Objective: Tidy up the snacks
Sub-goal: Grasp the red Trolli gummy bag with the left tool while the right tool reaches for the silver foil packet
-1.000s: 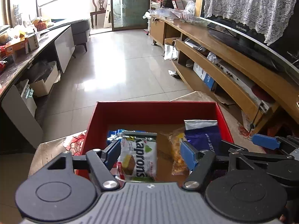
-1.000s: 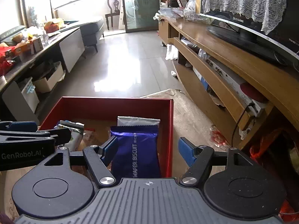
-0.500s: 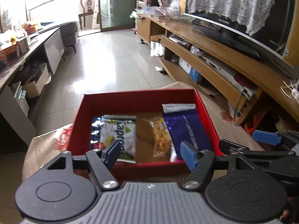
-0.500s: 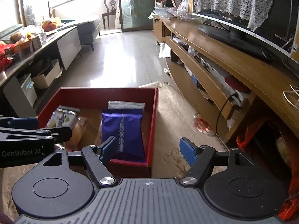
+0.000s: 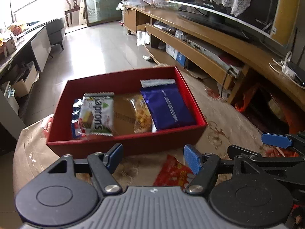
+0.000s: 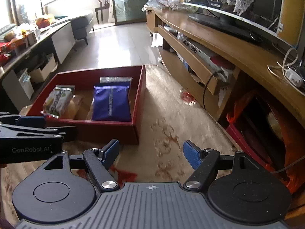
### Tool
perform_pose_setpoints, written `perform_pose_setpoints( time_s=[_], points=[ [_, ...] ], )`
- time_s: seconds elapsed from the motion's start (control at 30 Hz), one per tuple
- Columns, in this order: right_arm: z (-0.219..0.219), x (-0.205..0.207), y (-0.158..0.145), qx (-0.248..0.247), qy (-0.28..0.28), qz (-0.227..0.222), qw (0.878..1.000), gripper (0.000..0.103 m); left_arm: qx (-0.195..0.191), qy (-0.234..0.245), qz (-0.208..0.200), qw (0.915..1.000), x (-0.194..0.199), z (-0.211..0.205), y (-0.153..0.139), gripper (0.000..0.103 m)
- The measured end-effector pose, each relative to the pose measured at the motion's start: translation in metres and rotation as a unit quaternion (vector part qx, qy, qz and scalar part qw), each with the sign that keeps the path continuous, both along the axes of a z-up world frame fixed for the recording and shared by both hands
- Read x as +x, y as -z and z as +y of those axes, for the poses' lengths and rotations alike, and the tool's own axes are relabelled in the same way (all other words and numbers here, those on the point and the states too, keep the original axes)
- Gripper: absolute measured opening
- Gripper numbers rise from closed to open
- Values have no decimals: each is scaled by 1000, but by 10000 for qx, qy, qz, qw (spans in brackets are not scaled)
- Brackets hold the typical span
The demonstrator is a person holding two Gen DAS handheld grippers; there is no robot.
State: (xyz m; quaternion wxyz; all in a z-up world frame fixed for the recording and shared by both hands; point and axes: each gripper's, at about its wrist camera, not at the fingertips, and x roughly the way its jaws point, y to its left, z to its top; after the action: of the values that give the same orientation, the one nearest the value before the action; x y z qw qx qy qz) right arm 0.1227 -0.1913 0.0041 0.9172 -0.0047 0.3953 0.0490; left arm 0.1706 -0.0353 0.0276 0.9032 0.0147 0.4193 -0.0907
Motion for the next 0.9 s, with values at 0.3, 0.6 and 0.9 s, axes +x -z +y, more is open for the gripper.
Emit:
perform_pose_setpoints(
  time_s=[0.3, 0.6, 0.9],
  points=[
    [-10, -32, 21, -44, -78, 403, 9991, 81, -91, 344, 539, 9979, -14, -15, 28, 69],
    [-32, -41, 28, -32, 37, 549, 9985, 81, -479, -80, 1204, 9915, -2, -25, 53, 69],
    [-54, -40, 20, 213, 130, 434, 9987, 81, -392, -863, 1080, 9896, 32, -62, 58, 69]
  ],
)
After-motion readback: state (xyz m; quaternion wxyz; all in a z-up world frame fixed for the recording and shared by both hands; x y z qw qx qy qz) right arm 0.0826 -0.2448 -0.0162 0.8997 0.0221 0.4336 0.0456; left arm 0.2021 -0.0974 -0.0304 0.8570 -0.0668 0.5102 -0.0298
